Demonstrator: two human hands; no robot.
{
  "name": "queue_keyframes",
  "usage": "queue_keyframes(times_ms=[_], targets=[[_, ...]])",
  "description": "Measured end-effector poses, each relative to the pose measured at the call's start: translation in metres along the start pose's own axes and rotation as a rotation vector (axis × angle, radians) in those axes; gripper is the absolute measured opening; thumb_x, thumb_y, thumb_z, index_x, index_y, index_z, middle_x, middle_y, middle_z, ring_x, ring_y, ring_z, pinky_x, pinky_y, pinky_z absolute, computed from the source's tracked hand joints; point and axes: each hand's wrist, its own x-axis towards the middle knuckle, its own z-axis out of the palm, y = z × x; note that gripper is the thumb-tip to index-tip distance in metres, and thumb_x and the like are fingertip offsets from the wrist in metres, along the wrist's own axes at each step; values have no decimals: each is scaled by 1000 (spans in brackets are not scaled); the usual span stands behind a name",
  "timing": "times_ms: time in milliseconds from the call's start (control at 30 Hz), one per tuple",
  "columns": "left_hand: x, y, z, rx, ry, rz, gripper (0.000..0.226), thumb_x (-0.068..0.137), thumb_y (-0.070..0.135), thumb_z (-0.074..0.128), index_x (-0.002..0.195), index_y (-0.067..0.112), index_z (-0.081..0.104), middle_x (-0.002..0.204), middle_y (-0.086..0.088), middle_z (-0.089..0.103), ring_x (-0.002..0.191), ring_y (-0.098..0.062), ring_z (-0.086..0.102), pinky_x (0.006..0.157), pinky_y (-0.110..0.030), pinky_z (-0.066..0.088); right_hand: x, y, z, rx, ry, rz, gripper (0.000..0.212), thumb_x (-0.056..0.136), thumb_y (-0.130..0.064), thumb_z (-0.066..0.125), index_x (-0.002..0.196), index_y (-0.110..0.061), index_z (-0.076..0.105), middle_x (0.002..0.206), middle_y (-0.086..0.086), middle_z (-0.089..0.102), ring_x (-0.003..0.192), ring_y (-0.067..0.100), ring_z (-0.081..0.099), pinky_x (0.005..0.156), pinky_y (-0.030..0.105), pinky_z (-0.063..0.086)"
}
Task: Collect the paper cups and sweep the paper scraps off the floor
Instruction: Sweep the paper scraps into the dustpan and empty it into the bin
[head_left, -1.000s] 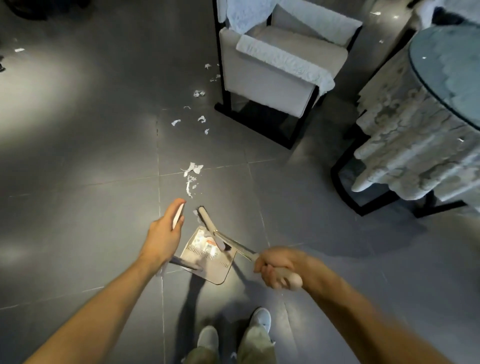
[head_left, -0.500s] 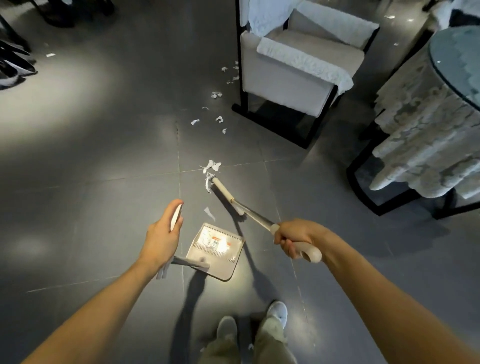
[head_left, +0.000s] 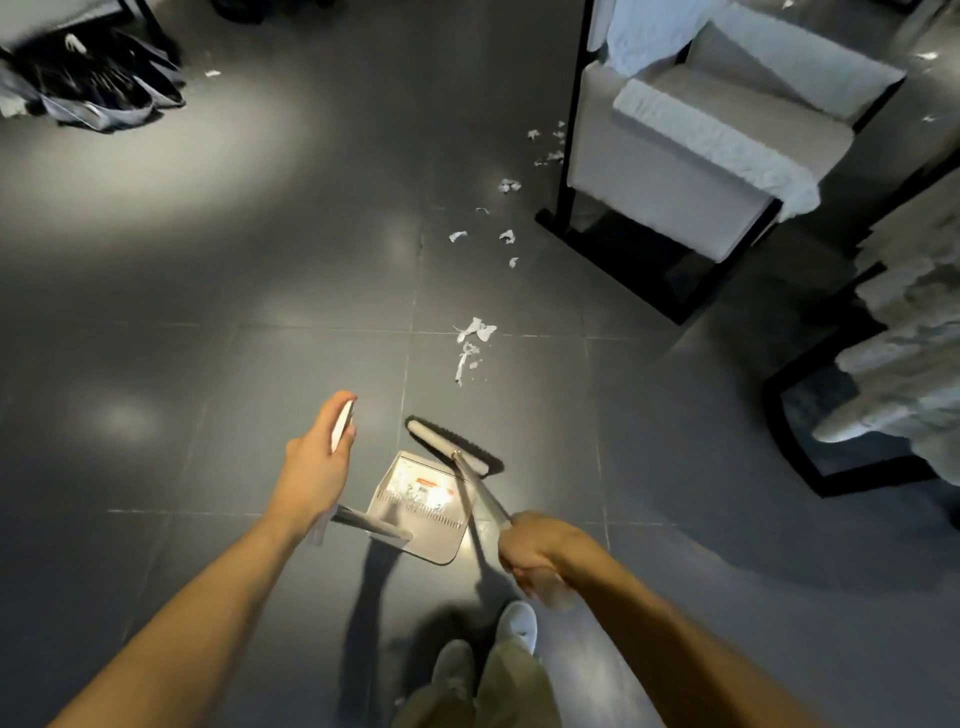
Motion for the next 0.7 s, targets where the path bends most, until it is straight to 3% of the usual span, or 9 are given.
queue_keyframes(times_ms=[33, 133, 167, 267, 433, 600, 700], targets=[[2, 1, 1, 1, 3, -4, 32, 100, 26, 43, 131, 33, 44, 76, -16, 58, 64, -30, 52, 73, -34, 41, 1, 2, -2, 104, -40, 6, 11, 90, -13, 51, 96, -9, 59, 70, 0, 51, 58, 10, 50, 52, 19, 46], [9, 9, 5, 10, 4, 9, 32, 99, 26, 44, 131, 34, 45, 78, -17, 59, 69, -34, 51, 75, -36, 43, 0, 5, -36, 347, -144, 18, 14, 88, -4, 49, 78, -14, 49, 69, 2, 49, 49, 7, 49, 52, 19, 47], [12, 11, 5, 12, 3, 15, 32, 99, 26, 44, 130, 34, 45, 77, -17, 59, 68, -34, 51, 75, -37, 44, -3, 5, -50, 411, -172, 46, 15, 87, -2, 48, 76, -13, 50, 63, 2, 49, 43, 6, 47, 46, 17, 44], [22, 18, 2, 15, 22, 28, 32, 98, 24, 47, 129, 33, 47, 71, -11, 56, 63, -31, 49, 73, -36, 44, -12, 6, -88, 485, -204, 87, 21, 83, 2, 48, 94, -12, 60, 47, 2, 46, 34, 7, 40, 34, 14, 34], [49, 32, -3, -1, 51, 32, 31, 99, 26, 46, 126, 39, 44, 69, -8, 53, 61, -30, 50, 71, -37, 45, 2, -8, -136, 542, -85, 10, 29, 87, 3, 47, 110, -12, 57, 44, 2, 47, 32, 7, 39, 33, 14, 35], [94, 48, -9, -19, 62, 49, 29, 99, 28, 44, 119, 48, 41, 63, -9, 53, 49, -25, 48, 58, -35, 47, 44, -35, -186, 565, 45, -10, 27, 87, 5, 41, 107, -6, 56, 39, 1, 44, 28, 8, 37, 32, 13, 33], [133, 51, -11, -22, 45, 39, 30, 99, 29, 44, 120, 49, 42, 62, -7, 54, 47, -22, 46, 54, -31, 45, 78, -53, -212, 555, 120, -5, 25, 87, 6, 39, 103, -5, 55, 48, 4, 43, 29, 9, 35, 33, 14, 33]])
